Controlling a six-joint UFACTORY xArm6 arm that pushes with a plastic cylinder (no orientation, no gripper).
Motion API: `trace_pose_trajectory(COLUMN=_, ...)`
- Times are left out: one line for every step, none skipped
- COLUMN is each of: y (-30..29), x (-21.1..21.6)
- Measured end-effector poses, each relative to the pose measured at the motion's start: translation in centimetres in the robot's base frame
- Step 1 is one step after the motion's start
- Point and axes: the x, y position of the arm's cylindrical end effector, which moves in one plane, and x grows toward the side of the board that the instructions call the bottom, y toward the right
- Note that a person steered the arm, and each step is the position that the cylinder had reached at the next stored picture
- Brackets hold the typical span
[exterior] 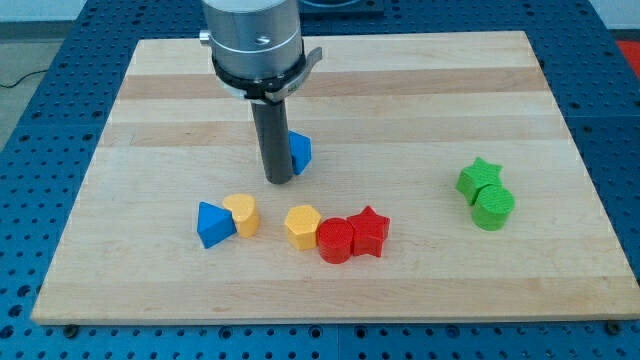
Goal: Push the blue circle into blue cube
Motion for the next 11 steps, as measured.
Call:
trace_pose_trajectory(y=-3.8, x=0.0)
trace_pose_trajectory(y=-7.9, x=0.1)
trace_pose_trajectory(y=-12.1, x=2.9)
trace_pose_trajectory(y=-13.5, x=7.7)
trace_pose_trajectory(y=-13.4, x=11.9)
trace_pose_trajectory(y=-9.8, x=13.4)
trace_pose_trajectory(y=-7.1, x=11.6)
trace_pose_trajectory(y=-7.0, x=8.1)
trace_pose_trajectory(y=-7.0, x=4.6)
trace_pose_trajectory(y=-7.0, x=0.9)
trace_pose_trajectory(y=-8.9, x=0.6)
